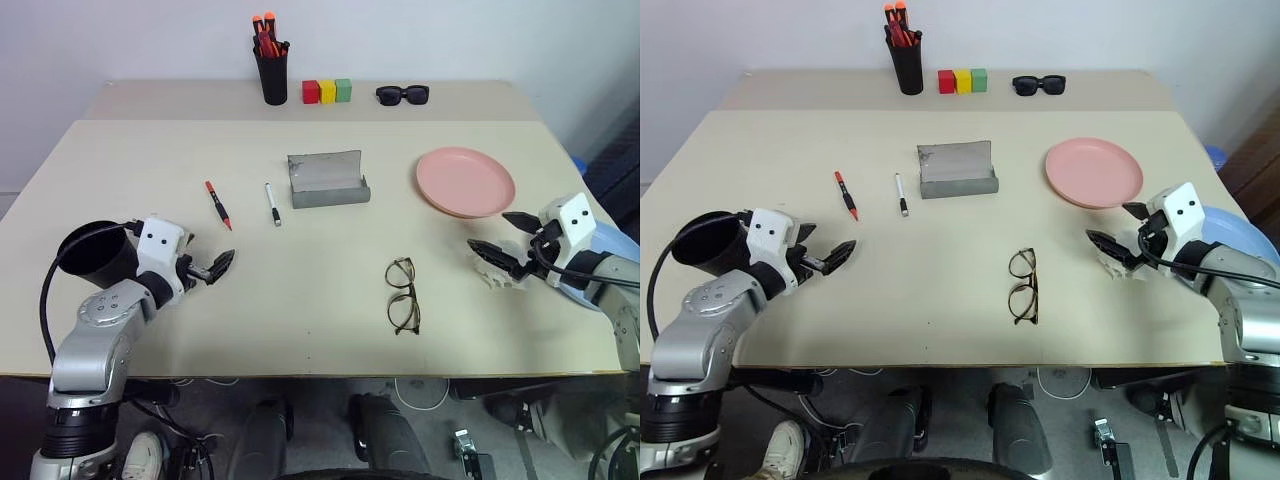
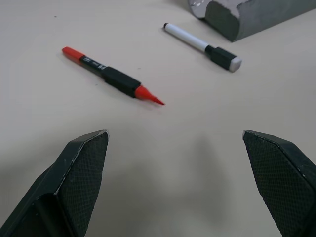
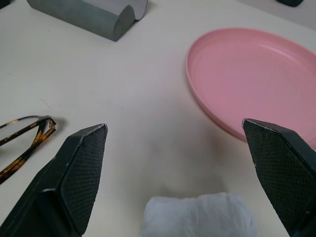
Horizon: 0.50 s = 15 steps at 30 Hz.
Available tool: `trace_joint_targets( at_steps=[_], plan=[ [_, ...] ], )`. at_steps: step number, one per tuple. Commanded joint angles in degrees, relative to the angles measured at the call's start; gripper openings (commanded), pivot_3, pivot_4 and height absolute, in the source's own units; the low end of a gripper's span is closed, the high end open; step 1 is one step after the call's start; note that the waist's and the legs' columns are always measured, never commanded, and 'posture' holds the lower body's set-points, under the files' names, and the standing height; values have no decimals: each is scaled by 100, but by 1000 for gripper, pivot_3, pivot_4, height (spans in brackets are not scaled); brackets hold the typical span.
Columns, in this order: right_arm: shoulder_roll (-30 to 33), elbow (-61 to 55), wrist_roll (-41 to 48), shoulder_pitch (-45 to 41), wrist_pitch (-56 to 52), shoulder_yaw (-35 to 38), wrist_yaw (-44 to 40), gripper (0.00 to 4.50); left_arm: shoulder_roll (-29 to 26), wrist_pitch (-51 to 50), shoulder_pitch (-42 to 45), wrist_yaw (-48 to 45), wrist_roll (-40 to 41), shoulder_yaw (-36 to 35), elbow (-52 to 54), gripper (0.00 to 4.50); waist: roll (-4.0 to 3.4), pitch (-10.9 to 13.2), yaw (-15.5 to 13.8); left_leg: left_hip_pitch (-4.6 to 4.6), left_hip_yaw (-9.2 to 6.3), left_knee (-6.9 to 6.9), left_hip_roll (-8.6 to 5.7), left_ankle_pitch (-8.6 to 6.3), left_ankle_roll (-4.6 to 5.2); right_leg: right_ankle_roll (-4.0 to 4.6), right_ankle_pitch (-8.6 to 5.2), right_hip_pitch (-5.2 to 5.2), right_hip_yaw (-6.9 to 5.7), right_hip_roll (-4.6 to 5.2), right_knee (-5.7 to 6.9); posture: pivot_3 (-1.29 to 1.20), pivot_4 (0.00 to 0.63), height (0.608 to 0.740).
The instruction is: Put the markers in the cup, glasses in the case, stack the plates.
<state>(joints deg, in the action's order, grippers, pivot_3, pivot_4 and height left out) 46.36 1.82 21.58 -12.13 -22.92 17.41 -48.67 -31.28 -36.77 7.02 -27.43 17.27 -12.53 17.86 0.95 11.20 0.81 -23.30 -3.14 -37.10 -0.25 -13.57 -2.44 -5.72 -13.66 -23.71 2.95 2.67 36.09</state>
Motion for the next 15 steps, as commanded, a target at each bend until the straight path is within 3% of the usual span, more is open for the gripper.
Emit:
trace_joint_targets(
  at_steps=[1, 15],
  plan=[
    [155, -245, 120, -89, 2, 205, -30, 4500, -78, 59, 111, -34, 89, -131, 108, 4475, 0, 0, 0, 0, 0, 0, 0, 0, 0, 0, 0, 0, 0, 0, 0, 0, 150, 740],
    [-315, -629, 69, 2, 82, -54, 282, 4500, -12, 142, 615, -140, -3, 338, -185, 4475, -1, 0, 0, 0, 0, 0, -1, 0, 0, -3, 2, 0, 0, -1, 1, 0, 150, 740]
  ],
)
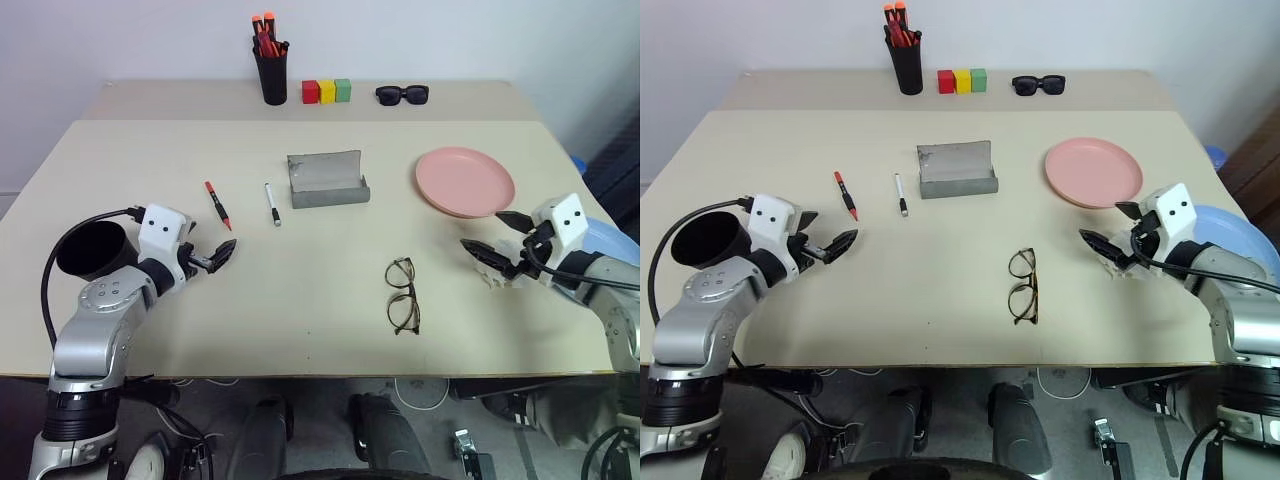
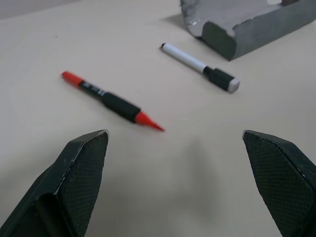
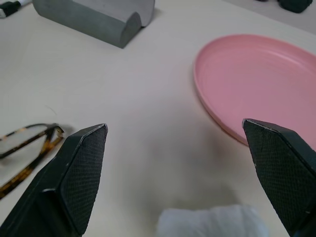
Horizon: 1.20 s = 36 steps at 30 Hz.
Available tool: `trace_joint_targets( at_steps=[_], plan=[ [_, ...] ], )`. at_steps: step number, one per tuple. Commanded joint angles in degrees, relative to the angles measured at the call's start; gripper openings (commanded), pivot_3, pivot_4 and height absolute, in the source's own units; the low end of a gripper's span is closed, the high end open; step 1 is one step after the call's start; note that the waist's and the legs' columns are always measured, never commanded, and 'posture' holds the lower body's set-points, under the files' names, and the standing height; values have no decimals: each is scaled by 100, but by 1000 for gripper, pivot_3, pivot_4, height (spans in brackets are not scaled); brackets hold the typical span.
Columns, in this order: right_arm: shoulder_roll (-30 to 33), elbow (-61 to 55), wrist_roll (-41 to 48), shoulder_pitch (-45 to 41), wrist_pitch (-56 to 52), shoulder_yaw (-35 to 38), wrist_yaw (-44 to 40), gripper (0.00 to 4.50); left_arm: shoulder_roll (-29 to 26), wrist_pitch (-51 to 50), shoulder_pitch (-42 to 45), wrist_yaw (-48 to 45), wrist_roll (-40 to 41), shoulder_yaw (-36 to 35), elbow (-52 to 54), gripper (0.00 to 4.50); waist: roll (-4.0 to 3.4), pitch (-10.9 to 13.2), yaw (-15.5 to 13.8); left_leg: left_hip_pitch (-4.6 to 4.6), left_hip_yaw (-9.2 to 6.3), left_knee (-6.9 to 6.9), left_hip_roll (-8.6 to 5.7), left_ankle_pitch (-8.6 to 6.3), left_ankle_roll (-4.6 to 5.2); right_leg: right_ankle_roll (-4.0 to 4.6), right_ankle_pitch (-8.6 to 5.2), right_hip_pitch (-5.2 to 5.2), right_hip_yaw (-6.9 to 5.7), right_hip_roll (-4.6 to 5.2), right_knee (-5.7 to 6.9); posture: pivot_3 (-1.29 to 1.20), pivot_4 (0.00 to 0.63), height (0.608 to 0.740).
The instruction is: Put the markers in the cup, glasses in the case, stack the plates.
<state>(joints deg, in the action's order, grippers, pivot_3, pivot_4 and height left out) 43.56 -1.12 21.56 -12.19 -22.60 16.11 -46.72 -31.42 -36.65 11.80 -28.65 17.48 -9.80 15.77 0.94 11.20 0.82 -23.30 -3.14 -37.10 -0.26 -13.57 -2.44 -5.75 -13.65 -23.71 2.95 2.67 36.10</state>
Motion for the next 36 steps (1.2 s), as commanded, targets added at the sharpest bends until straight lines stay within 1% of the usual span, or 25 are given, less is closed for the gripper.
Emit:
trace_joint_targets(
  at_steps=[1, 6, 9, 13, 15, 18, 20, 22, 24, 29, 36],
  plan=[
    [-74, -395, 80, 35, 41, 67, 118, 4500, 32, 127, 200, -1, -31, 109, -8, 4475, 0, 0, -1, 0, -1, 0, 0, 0, 0, 0, 0, 0, 0, 0, 0, 0, 150, 740],
    [-248, -507, 56, 24, 57, -58, 208, 4500, 300, 110, 530, 221, -86, 277, -131, 4475, 0, 0, -7, 0, -1, -3, 0, 0, 0, 0, 0, 3, 0, 0, 0, 0, 150, 740],
    [-314, -525, 39, -47, 83, -154, 237, 4500, 499, 68, 710, 420, -169, 340, -245, 4475, 1, 0, -4, 1, -2, -3, -1, 0, 0, -17, 10, 2, -1, 0, 2, 0, 150, 740],
    [-463, -598, 75, -124, 61, -310, 290, 4500, 877, -132, 1100, 1096, -432, 375, -670, 4475, 1, -1, -5, 2, -2, -3, -2, 0, 0, -19, 11, 3, -1, -1, 3, 0, 150, 740],
    [-540, -709, 88, -155, 21, -425, 303, 4500, 1124, -488, 1456, 1641, -588, 309, -959, 4475, 1, -1, -4, 2, -3, -4, -2, 0, 0, -21, 12, 3, -2, -3, 4, 0, 150, 740],
    [-740, -846, 105, -188, -24, -603, 400, 4500, 1585, -944, 2105, 2532, -669, -61, -1648, 4475, 3, -1, -11, 1, -7, -6, -4, 0, 0, -24, 14, 3, -4, -3, 5, 0, 150, 740],
    [-865, -932, 82, -138, -56, -679, 490, 4500, 1765, -1005, 2400, 2863, -713, -195, -1987, 4475, 3, -2, -9, 0, -11, -9, -4, 0, 0, -32, 18, 4, -6, -3, 4, 0, 150, 740],
    [-982, -1140, 140, -10, -132, -771, 505, 4500, 1958, -1156, 2861, 3414, -889, -287, -2425, 4475, 3, -2, -11, 0, -11, -6, -6, 0, 0, -33, 18, 4, -6, -2, 3, 0, 150, 740],
    [-1062, -1314, 206, 107, -190, -848, 508, 4500, 2161, -1377, 3260, 3859, -886, -492, -2759, 4475, 7, -1, -31, -2, -16, -6, -7, 0, 0, -33, 18, 4, -10, -2, 3, 0, 150, 740],
    [-1251, -1631, 279, 157, -335, -1066, 589, 4500, 2347, -2074, 3853, 4664, -996, -887, -3213, 4475, 7, -1, 9, -3, -20, -7, -10, 1, -1, -36, 20, 3, -12, -1, 4, 0, 150, 740],
    [-1324, -2082, 462, 230, -573, -1327, 515, 4500, 2582, -2615, 4169, 5282, -871, -1577, -3482, 4475, 8, 0, -2, -1, -21, -4, -10, 2, -4, -35, 20, 3, -13, -2, 5, 0, 150, 740]
  ],
)
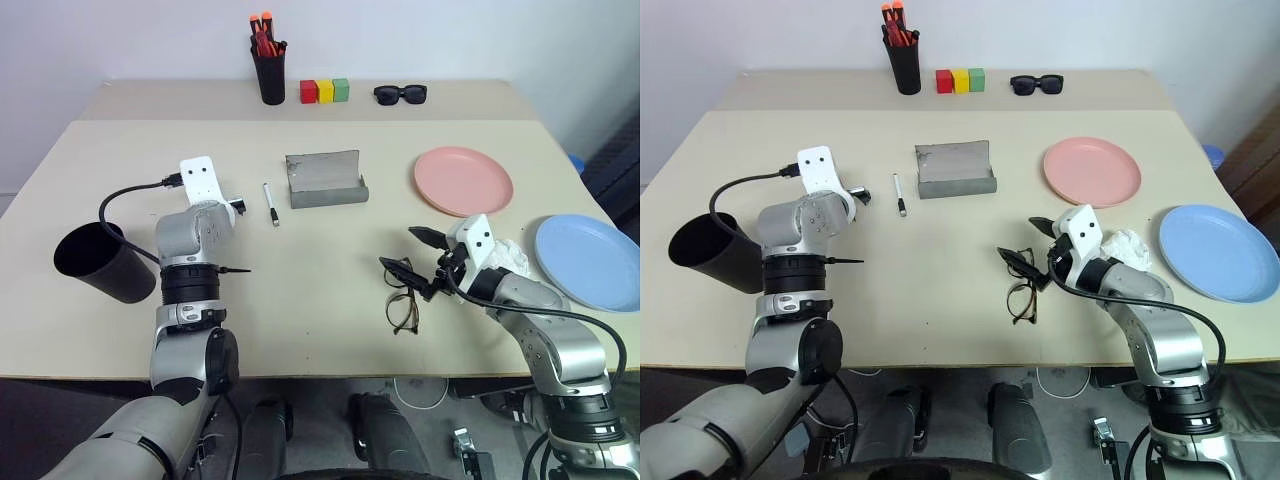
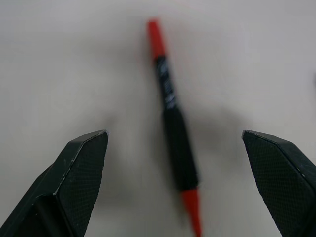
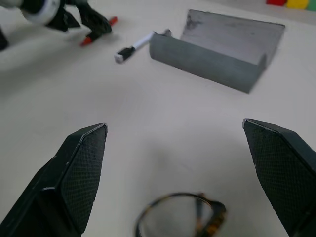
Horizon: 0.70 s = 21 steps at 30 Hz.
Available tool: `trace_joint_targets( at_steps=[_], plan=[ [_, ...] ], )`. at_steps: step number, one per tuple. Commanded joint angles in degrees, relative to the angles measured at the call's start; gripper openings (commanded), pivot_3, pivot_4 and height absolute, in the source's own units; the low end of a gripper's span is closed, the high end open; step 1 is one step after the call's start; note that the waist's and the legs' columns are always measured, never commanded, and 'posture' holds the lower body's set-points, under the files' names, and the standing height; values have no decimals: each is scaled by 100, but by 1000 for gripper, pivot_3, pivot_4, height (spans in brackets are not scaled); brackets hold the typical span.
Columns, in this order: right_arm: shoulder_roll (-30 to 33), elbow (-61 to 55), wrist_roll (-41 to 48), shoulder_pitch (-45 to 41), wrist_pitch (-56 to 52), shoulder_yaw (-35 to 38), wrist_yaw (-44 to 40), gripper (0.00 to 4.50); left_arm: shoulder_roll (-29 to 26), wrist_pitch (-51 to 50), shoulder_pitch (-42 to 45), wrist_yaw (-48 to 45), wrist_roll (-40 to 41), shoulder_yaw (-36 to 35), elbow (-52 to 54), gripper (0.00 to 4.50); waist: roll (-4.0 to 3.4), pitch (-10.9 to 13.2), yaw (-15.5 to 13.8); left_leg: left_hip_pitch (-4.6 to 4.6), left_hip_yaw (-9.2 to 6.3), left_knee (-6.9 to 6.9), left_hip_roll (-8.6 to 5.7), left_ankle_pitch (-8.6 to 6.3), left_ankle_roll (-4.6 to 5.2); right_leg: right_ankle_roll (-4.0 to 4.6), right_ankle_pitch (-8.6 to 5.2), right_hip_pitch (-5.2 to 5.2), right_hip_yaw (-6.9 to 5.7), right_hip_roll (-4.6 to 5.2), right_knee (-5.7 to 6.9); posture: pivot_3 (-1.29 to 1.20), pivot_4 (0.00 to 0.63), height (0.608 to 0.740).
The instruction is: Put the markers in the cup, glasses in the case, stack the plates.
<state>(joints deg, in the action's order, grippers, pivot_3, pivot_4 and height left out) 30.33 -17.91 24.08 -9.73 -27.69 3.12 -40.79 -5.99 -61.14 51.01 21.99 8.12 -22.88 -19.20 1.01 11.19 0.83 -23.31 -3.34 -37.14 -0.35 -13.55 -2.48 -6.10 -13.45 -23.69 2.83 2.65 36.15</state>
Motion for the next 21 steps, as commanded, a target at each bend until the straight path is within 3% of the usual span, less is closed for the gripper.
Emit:
trace_joint_targets(
  at_steps=[1, 2, 4, 11, 14, 17, 21],
  plan=[
    [11, -464, 247, -26, -100, -54, -102, 4500, 62, -215, 277, 270, 106, -392, -1, 4475, 0, 0, -6, -1, -1, -1, 0, 1, -1, 0, 0, 0, 0, 0, 0, 0, 150, 740],
    [26, -510, 313, -57, -146, -60, -139, 4500, 90, -239, 308, 344, 141, -528, -33, 4475, 0, 0, -8, 0, 0, -1, -1, 1, -2, -1, 0, 1, 0, 1, -1, 0, 150, 740],
    [51, -531, 404, -135, -205, -73, -212, 4500, 89, -240, 320, 418, 125, -606, -52, 3713, 1, 0, -6, 0, 0, -1, -2, 1, -2, -1, 1, 2, 0, 2, -1, 0, 150, 740],
    [-20, -304, 340, -289, -125, -302, -335, 4500, 125, -342, 296, 570, 121, -730, 170, 118, 1, -1, -21, 0, -1, -1, -4, 2, -5, -2, 1, 3, 0, 3, -1, 0, 150, 740],
    [-93, -153, 330, -453, -88, -432, -396, 4500, 168, -304, 229, 514, 62, -551, 434, 48, 1, -1, -14, 1, -1, -1, -4, 3, -6, -2, 1, 3, 0, 3, -1, 0, 150, 740],
    [-272, 254, 135, -782, 98, -649, -361, 4500, 72, 624, -144, -55, -117, 230, 1231, 48, 2, 0, 2, 0, -1, 1, -4, 4, -9, -2, 1, 1, 0, 3, 0, 0, 150, 740],
    [-760, 635, -4, -1134, 304, -852, -203, 4500, -76, 1958, -637, -636, -198, 666, 2028, 48, 2, 0, 2, -1, 0, 11, -1, 10, -20, 4, 5, -7, 1, 1, 0, 0, 150, 740]
  ],
)
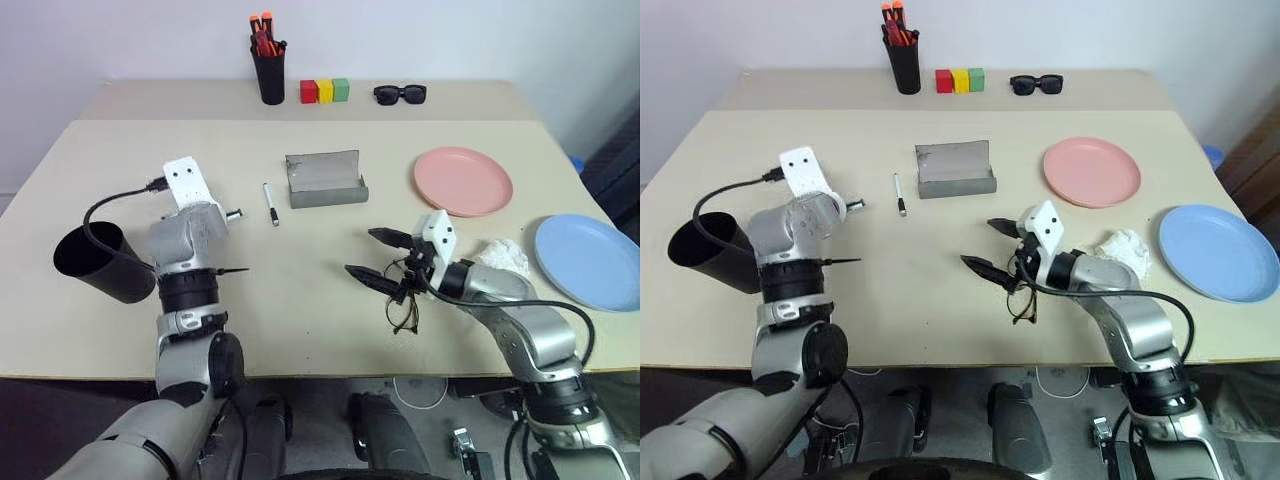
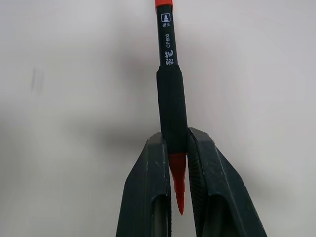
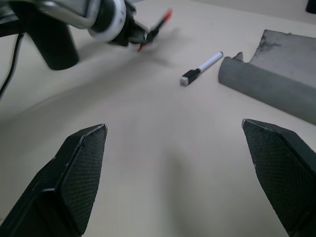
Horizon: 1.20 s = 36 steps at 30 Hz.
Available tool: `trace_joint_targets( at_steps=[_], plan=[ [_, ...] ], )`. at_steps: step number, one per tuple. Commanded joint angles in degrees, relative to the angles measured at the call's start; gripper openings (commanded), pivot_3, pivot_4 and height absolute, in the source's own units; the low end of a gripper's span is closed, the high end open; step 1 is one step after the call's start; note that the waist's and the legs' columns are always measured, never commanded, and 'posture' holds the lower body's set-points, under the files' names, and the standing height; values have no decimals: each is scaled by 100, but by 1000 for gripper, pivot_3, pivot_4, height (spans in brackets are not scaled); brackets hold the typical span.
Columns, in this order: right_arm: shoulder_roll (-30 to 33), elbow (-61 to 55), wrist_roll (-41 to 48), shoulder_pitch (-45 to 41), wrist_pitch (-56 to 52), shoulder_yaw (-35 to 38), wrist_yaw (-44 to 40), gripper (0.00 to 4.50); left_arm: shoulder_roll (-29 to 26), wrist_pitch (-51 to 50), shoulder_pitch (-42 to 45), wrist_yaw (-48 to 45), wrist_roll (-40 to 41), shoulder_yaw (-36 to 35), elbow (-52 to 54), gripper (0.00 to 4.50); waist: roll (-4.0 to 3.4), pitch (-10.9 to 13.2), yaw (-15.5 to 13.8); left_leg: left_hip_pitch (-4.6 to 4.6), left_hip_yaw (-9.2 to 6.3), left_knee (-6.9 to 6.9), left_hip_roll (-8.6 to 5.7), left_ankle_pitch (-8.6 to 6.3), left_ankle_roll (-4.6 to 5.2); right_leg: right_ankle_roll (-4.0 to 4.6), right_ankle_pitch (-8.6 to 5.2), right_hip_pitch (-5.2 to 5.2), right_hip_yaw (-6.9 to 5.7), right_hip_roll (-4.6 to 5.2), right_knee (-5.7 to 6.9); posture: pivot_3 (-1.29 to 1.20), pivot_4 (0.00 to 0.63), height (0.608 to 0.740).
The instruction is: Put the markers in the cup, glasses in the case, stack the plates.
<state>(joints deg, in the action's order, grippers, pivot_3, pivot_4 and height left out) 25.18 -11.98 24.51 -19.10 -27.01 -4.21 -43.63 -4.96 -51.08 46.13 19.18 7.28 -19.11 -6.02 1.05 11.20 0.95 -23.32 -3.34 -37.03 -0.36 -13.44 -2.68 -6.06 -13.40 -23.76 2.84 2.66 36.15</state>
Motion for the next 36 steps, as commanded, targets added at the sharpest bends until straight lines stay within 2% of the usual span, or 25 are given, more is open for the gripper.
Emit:
trace_joint_targets(
  at_steps=[1, 6, 11, 14, 19, 25, 30, 36],
  plan=[
    [-380, 93, -41, -246, 266, -183, 68, 4500, -251, 1372, -314, -494, -177, 394, 945, 48, -2, -1, 1, 0, 0, 2, 1, 0, 0, 1, 1, -1, 0, 0, 1, 0, 150, 740],
    [-683, 173, -51, -271, 350, -408, -55, 4500, -680, 2814, -1074, -496, -818, 623, 1782, 48, -2, -1, -17, -1, 4, 4, 2, 0, 0, 5, 3, -4, 2, 1, 0, 0, 150, 740],
    [-850, 73, 201, -294, 198, -416, -172, 4500, -987, 3478, -2045, 22, -1859, 600, 2781, 48, -2, -1, -22, -1, 3, 1, 2, -1, 1, 6, 4, -2, 2, 1, 0, 0, 150, 740],
    [-839, -94, 546, -268, -71, -364, -377, 4500, -914, 3472, -2614, 233, -2334, 559, 3371, 48, 1, -3, -33, -2, 1, -3, 2, -1, 2, 6, 4, 1, 0, 2, -1, 0, 150, 740],
    [-732, -191, 713, -217, -256, -448, -587, 4500, -423, 3175, -3705, 415, -2839, 453, 4283, 48, 2, -4, -21, 1, 1, -3, 6, -2, 5, 7, 3, 3, -1, -1, 0, 0, 150, 740],
    [-820, -135, 706, -260, -277, -544, -645, 4500, 142, 3062, -4396, 485, -2821, 173, 4498, 48, 3, -5, -19, 4, 2, -6, 9, -2, 5, 10, 2, 6, -2, -5, 0, 0, 150, 740],
    [-897, -116, 709, -304, -279, -604, -652, 4500, 334, 3205, -4438, 480, -2608, -75, 4220, 48, 4, -6, -17, 3, 2, -7, 9, -2, 5, 10, 1, 6, -3, -5, -1, 0, 150, 740],
    [-931, -147, 720, -299, -316, -644, -651, 4500, 417, 3344, -4393, 431, -2498, -44, 3954, 48, 6, -6, -15, 3, 2, -8, 9, -3, 5, 10, 1, 7, -3, -5, -2, 0, 150, 740]
  ],
)
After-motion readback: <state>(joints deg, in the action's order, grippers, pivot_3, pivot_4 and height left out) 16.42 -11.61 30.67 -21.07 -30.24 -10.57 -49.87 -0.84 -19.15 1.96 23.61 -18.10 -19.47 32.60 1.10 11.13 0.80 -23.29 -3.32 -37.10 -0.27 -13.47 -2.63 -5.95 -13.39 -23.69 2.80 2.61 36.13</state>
